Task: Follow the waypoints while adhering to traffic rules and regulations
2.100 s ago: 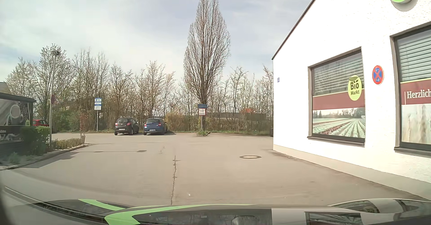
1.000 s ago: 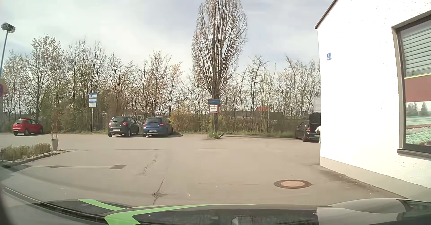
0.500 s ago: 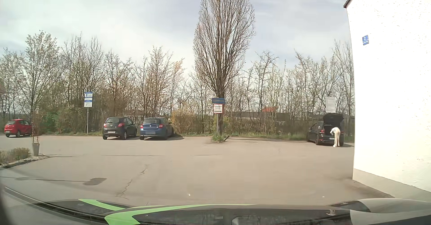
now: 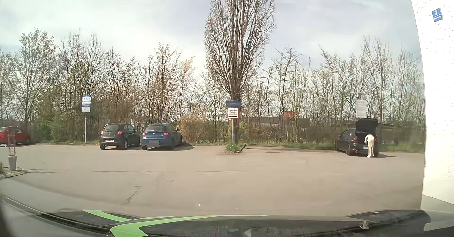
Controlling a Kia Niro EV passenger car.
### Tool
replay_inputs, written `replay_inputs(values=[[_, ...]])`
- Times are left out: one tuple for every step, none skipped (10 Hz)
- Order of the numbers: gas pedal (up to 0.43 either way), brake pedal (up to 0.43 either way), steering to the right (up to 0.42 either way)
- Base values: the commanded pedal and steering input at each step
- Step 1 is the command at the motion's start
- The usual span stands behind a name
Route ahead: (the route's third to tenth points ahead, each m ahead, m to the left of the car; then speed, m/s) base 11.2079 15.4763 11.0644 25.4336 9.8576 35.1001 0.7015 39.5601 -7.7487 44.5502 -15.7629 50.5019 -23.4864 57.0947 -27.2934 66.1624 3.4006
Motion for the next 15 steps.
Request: replay_inputs(values=[[0.0,0.0,-0.053],[0.0,0.055,-0.06],[0.0,0.116,-0.065],[0.0,0.165,-0.072],[0.0,0.177,-0.081],[0.0,0.183,-0.091],[0.0,0.183,-0.108],[0.0,0.183,-0.123],[0.0,0.177,-0.143],[0.0,0.067,-0.159],[0.0,0.0,-0.181],[0.0,0.0,-0.207],[0.0,0.0,-0.228],[0.0,0.0,-0.254],[0.039,0.0,-0.289]])
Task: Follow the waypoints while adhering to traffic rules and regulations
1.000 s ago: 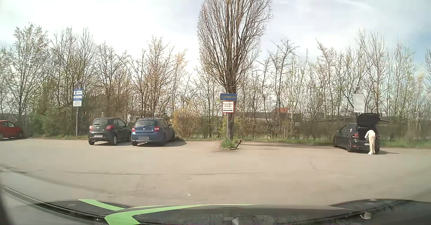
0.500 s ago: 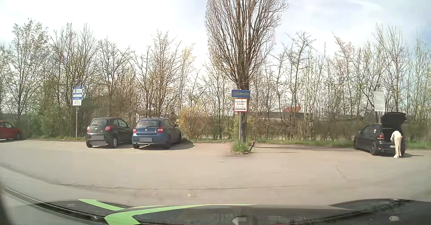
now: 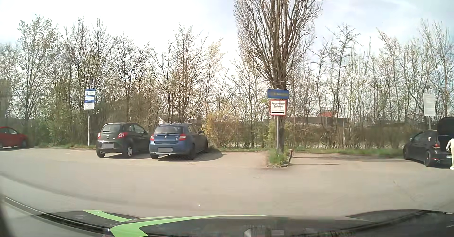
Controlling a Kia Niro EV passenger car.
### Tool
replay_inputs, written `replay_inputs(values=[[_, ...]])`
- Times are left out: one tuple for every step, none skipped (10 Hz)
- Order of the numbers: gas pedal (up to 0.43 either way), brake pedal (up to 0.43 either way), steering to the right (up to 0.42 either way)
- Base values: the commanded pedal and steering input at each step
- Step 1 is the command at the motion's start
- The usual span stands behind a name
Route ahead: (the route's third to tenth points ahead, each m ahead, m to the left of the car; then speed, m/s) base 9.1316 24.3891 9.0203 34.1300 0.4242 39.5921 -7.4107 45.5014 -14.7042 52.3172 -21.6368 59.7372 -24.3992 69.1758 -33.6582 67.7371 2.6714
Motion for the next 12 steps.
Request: replay_inputs(values=[[0.087,0.0,-0.321],[0.13,0.0,-0.354],[0.157,0.0,-0.387],[0.197,0.0,-0.417],[0.197,0.0,-0.452],[0.197,0.0,-0.478],[0.197,0.0,-0.495],[0.197,0.0,-0.513],[0.197,0.0,-0.528],[0.197,0.0,-0.549],[0.189,0.0,-0.583],[0.189,0.0,-0.61]])
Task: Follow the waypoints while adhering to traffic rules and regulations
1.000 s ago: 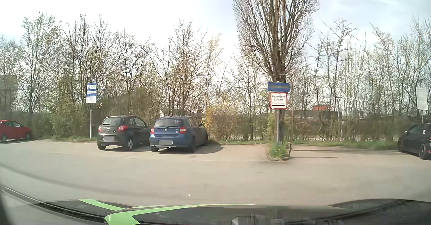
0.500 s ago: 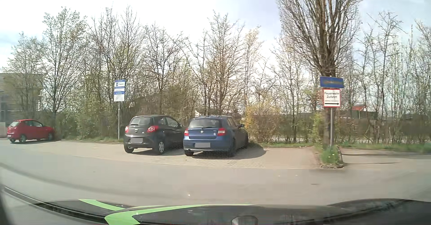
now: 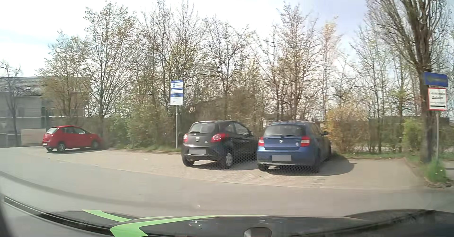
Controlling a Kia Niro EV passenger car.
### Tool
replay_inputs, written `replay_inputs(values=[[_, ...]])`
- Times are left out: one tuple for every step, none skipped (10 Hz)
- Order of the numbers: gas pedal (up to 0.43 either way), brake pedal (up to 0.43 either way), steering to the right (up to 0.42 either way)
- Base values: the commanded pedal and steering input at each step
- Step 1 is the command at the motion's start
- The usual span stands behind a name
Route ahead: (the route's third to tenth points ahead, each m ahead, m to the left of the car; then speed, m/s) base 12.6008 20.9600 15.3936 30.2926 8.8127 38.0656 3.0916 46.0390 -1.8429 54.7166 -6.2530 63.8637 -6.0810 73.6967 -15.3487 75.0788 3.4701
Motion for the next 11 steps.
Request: replay_inputs(values=[[0.189,0.0,-0.637],[0.177,0.0,-0.661],[0.157,0.0,-0.676],[0.138,0.0,-0.679],[0.118,0.0,-0.677],[0.11,0.0,-0.668],[0.11,0.0,-0.66],[0.11,0.0,-0.65],[0.11,0.0,-0.637],[0.11,0.0,-0.622],[0.11,0.0,-0.6]])
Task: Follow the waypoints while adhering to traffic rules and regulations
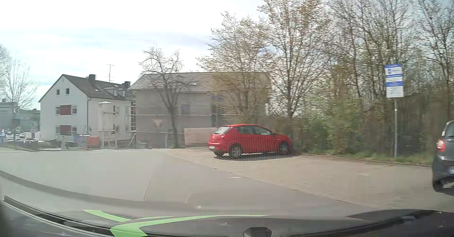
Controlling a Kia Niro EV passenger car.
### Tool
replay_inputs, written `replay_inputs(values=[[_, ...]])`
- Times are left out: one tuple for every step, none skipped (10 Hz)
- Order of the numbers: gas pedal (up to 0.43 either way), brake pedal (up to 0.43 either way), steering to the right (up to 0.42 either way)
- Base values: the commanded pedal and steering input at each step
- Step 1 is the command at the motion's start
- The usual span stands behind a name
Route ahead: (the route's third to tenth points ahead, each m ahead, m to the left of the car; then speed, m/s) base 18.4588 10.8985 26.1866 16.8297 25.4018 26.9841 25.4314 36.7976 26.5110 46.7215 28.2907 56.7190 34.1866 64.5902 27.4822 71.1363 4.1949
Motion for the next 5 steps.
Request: replay_inputs(values=[[0.11,0.0,-0.575],[0.11,0.0,-0.553],[0.11,0.0,-0.528],[0.11,0.0,-0.507],[0.11,0.0,-0.481]])
